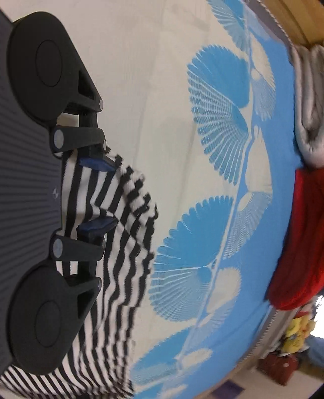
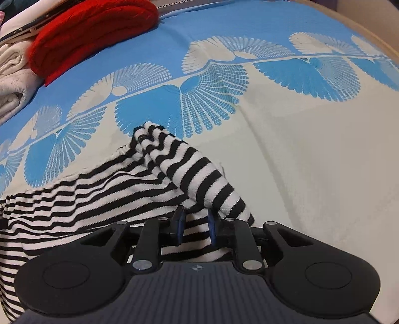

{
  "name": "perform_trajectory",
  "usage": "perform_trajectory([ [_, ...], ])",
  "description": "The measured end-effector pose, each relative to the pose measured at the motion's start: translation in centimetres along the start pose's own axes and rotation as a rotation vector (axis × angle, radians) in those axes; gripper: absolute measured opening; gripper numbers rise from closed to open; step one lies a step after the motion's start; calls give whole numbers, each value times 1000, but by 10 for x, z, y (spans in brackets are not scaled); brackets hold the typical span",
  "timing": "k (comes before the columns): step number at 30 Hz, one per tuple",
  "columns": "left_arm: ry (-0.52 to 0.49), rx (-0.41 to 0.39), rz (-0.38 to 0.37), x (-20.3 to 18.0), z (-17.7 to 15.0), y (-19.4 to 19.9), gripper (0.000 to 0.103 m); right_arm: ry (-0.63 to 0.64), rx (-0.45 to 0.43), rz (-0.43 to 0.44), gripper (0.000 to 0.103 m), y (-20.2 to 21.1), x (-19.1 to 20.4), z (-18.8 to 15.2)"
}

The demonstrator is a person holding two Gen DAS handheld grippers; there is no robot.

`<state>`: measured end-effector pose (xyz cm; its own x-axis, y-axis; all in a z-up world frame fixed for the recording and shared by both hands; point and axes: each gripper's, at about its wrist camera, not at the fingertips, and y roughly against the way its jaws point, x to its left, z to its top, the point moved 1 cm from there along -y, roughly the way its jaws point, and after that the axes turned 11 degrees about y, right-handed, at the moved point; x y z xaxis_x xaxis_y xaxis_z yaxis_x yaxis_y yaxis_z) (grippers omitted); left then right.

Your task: Fold small clothes

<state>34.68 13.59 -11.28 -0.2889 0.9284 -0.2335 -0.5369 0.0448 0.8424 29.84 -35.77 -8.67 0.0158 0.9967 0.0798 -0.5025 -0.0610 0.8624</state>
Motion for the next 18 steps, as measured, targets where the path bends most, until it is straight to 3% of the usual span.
perform_trajectory([
  [4,-43,15,-104,-5,-3,28,46,-17,-13,13,22,14,-6,-2],
  [10,-171,236,-172,3,-42,35,46,103,52,64,25,35,-3,-23],
  [12,-208,281,-104,12,-56,23,46,149,123,49,25,32,-6,-35],
  [14,-239,280,-37,20,-63,19,56,172,195,-3,25,24,-12,-46],
  [18,-175,202,-48,31,-59,59,55,176,159,-75,25,38,-21,-54],
])
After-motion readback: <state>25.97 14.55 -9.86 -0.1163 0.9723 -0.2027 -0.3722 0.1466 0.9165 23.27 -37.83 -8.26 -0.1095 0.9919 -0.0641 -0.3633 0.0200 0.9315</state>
